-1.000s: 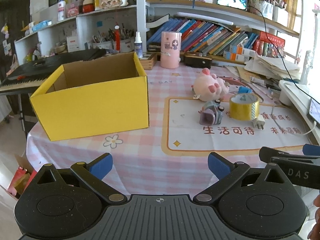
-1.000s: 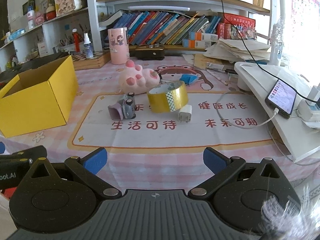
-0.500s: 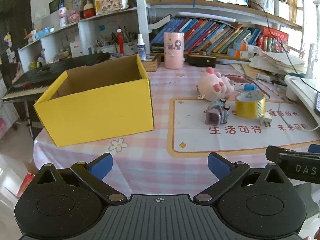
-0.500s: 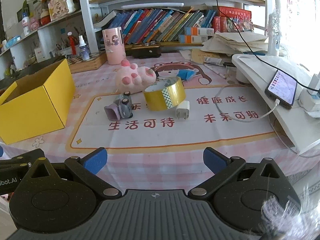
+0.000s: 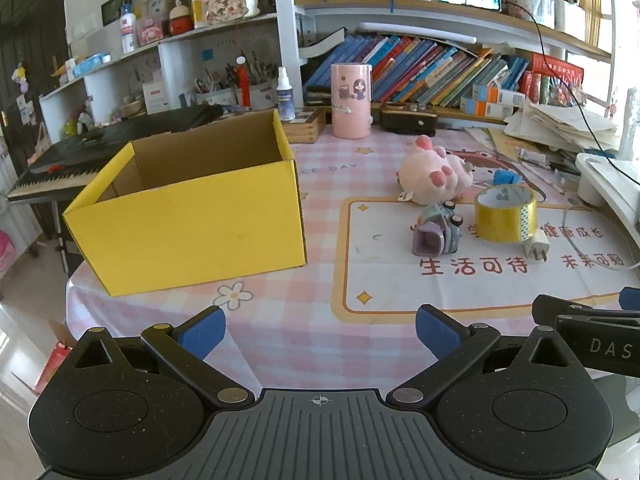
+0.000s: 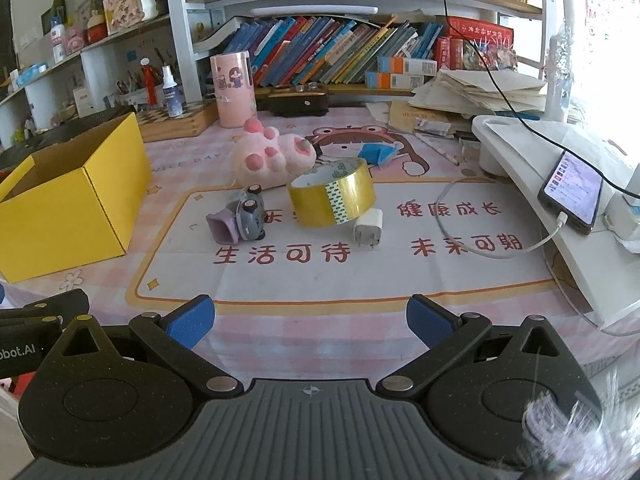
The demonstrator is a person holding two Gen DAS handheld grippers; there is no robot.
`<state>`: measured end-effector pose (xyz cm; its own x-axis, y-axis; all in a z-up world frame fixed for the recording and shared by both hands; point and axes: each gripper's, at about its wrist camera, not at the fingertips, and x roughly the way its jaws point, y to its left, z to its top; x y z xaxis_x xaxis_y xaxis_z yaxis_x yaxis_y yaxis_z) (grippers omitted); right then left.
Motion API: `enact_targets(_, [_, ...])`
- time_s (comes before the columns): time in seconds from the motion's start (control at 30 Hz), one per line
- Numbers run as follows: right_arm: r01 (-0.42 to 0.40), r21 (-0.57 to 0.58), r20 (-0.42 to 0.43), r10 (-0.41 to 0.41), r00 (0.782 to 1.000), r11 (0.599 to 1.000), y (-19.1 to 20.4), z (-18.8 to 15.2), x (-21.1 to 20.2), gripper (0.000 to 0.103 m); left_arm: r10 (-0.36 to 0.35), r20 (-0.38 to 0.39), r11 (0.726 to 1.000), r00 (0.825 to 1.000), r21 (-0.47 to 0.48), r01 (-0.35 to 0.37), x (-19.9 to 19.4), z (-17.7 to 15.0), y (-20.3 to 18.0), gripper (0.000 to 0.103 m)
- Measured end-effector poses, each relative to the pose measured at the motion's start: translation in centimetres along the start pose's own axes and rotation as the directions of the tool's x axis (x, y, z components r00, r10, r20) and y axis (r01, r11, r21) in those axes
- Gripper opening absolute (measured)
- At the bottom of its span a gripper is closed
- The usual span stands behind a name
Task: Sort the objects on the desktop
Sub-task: 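Move left tool toward grey toy car while right tool approaches white charger plug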
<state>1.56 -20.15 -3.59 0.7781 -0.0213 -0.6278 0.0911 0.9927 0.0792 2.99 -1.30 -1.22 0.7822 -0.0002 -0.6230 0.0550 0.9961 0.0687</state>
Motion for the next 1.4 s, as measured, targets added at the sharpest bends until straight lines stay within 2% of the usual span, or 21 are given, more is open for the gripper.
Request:
enact_targets(0.23, [0.008, -0.012, 0.004, -0.008, 1.0, 1.0, -0.7, 0.5, 0.6, 0.103, -0.005, -0.002, 1.0, 1.0, -0.009, 0.005, 0.8, 0.5, -0.7, 0.102])
enact_targets(0.6, [0.017, -0.023, -0.035, -0.018, 0.999, 1.0, -2.4, 1.9, 2.9, 0.103, 0.007, -0.029, 1.0, 1.0, -0.015, -0.007, 2.9, 1.5, -2.6, 0.102])
enact_targets(0.77, [-0.016, -0.04, -0.057, 0.014, 0.998, 0.999, -3.1, 2.7, 4.2, 0.103, 0.023, -0.046, 0.999, 0.999, -0.023, -0.024, 3.9, 2.2, -3.5, 0.102])
enact_targets(1.0, [-0.062, -0.055, -0.067, 0.058, 0.996, 0.997, -4.0, 4.2, 6.1, 0.103, 0.006, -0.037, 0.998, 0.999, -0.061, -0.008, 5.0, 3.4, -4.4, 0.102])
enact_targets(1.2, [-0.122, -0.067, -0.065, 0.117, 0.991, 0.99, -4.8, 6.0, 7.7, 0.103, 0.039, -0.061, 0.995, 0.997, -0.091, -0.044, 6.5, 4.8, -5.2, 0.102])
enact_targets(1.4, [-0.136, -0.115, -0.079, 0.128, 0.989, 0.984, -5.3, 7.4, 9.7, 0.103, 0.057, -0.071, 0.994, 0.996, -0.092, -0.063, 7.8, 5.7, -6.3, 0.102])
